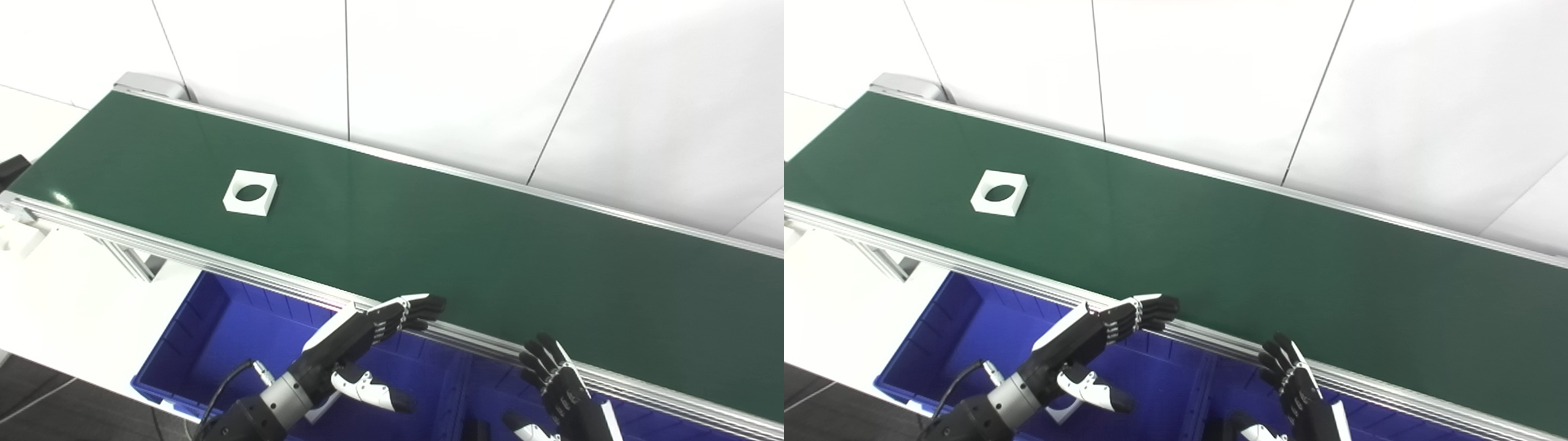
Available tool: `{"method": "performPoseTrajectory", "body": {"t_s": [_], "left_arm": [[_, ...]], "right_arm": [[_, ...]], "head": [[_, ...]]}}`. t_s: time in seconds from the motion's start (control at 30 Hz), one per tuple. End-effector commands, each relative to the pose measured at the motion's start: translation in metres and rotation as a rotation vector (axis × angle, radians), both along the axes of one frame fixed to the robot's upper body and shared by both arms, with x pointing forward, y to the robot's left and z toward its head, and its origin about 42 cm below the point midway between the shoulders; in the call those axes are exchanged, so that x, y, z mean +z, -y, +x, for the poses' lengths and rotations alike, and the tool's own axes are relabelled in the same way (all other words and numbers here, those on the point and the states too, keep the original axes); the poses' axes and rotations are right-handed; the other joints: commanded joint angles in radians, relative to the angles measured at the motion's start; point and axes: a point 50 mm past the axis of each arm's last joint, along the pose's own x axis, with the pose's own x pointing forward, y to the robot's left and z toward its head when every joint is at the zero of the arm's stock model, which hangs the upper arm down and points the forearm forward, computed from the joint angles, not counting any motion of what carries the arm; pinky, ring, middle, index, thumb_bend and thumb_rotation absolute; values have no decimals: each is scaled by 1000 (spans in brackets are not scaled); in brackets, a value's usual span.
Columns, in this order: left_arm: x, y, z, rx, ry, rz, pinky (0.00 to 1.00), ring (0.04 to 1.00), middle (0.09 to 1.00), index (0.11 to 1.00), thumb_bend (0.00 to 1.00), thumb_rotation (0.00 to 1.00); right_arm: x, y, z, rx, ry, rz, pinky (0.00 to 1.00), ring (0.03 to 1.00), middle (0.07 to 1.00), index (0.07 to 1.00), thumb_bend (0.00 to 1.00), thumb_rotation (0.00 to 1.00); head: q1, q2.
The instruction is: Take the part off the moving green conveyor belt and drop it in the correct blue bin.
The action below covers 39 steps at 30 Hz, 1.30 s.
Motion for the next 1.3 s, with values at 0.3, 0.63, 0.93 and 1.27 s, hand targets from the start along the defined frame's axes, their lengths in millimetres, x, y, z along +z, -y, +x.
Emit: {"method": "performPoseTrajectory", "body": {"t_s": [0.3,0.63,0.93,1.27], "left_arm": [[72,-25,52,87,249,158,907,920,903,873,924,466],[90,-44,93,148,268,366,843,907,904,859,847,336],[88,-56,117,151,266,471,838,910,901,849,839,299],[86,-68,141,160,277,641,799,910,897,862,852,276]], "right_arm": [[8,4,6,13,76,12,838,875,898,936,628,307],[6,3,8,9,75,30,851,879,899,938,622,300],[5,2,9,9,72,37,863,883,897,935,618,301],[3,0,12,15,80,41,858,880,896,937,612,292]], "head": [[23,-2],[30,-8],[28,-10],[23,-16]]}}
